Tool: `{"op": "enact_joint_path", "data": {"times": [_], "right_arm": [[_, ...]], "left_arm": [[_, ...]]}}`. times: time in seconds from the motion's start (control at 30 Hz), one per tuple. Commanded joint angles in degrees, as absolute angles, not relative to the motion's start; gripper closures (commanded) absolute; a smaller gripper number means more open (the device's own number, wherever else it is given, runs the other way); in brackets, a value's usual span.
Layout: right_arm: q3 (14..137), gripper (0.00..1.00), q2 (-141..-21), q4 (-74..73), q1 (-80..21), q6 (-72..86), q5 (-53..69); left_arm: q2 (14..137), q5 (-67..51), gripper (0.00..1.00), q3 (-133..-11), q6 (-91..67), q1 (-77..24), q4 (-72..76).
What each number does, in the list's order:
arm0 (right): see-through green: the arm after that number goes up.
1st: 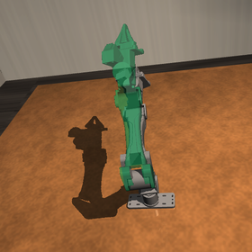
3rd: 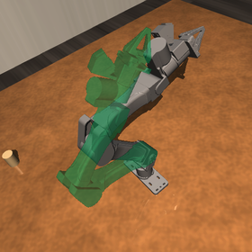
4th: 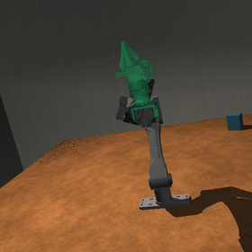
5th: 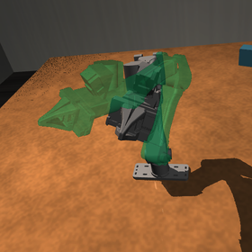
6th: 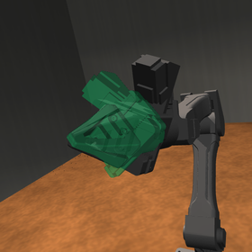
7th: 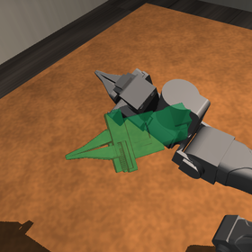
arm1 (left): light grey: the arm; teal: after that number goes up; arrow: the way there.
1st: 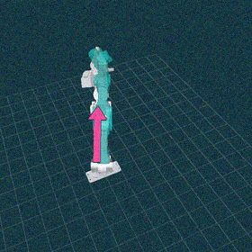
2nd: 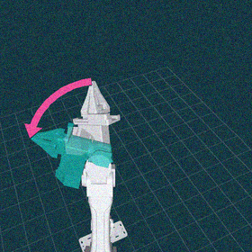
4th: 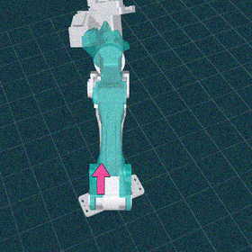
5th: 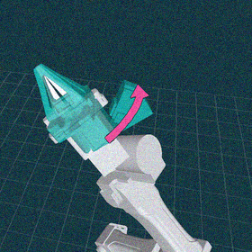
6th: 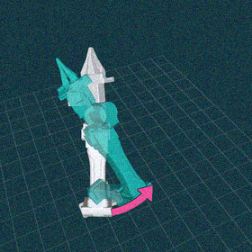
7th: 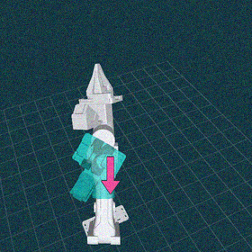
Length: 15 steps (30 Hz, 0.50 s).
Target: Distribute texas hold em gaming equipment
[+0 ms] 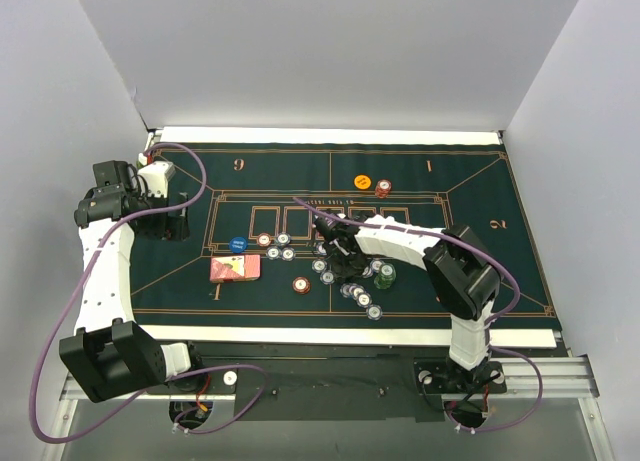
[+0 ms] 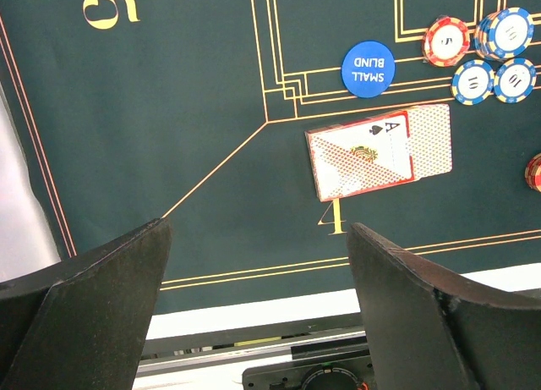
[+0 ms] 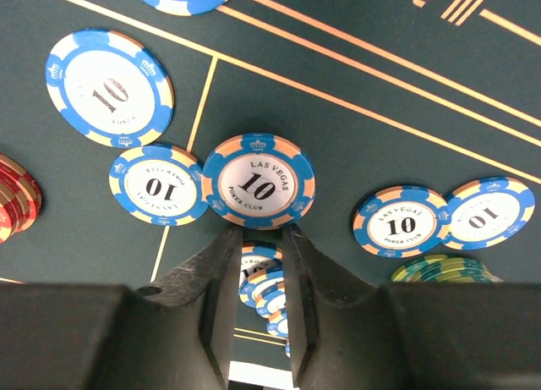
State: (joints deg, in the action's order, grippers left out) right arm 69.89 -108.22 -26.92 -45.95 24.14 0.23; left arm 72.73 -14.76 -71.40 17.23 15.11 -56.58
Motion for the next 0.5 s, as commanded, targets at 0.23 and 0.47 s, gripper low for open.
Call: {"op": "enact_joint_path", "data": {"times": [0.23, 0.47], "right_arm": [[73.38, 0.87, -107.31, -25.75, -39.99, 25.14, -4.22], [78.13, 0.60, -109.16, -28.56, -40.95, 23.99, -4.13]], "left_arm": [[71.45, -14.68, 0.04, -73.92, 18.37, 15.56, -56.52], [71.37, -14.85, 0.04, -72.86, 18.28, 15.56, -55.90]]}}
